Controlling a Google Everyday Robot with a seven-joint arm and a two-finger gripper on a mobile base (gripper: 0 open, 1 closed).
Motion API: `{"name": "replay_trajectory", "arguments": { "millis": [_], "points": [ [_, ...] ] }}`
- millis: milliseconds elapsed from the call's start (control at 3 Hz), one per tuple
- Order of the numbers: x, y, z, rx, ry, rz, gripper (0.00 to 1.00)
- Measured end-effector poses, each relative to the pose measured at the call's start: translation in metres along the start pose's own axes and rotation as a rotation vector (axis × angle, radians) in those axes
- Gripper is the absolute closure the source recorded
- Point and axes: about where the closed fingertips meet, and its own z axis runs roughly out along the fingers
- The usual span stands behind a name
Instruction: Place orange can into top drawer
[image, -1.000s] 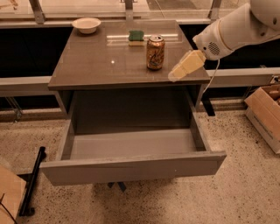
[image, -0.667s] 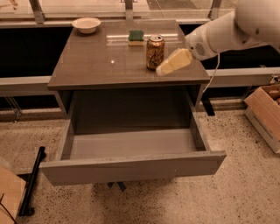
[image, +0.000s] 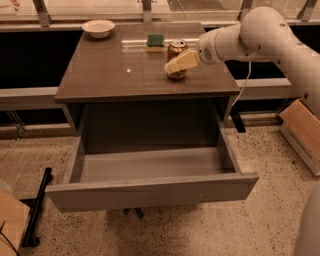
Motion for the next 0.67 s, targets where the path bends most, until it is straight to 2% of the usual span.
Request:
{"name": "replay_trajectory", "arguments": {
  "millis": [333, 667],
  "points": [
    [0.002, -0.014, 0.039, -0.010, -0.032, 0.026, 0.00],
    [0.010, -0.020, 0.060, -0.017, -0.040, 0.057, 0.18]
  ]
}}
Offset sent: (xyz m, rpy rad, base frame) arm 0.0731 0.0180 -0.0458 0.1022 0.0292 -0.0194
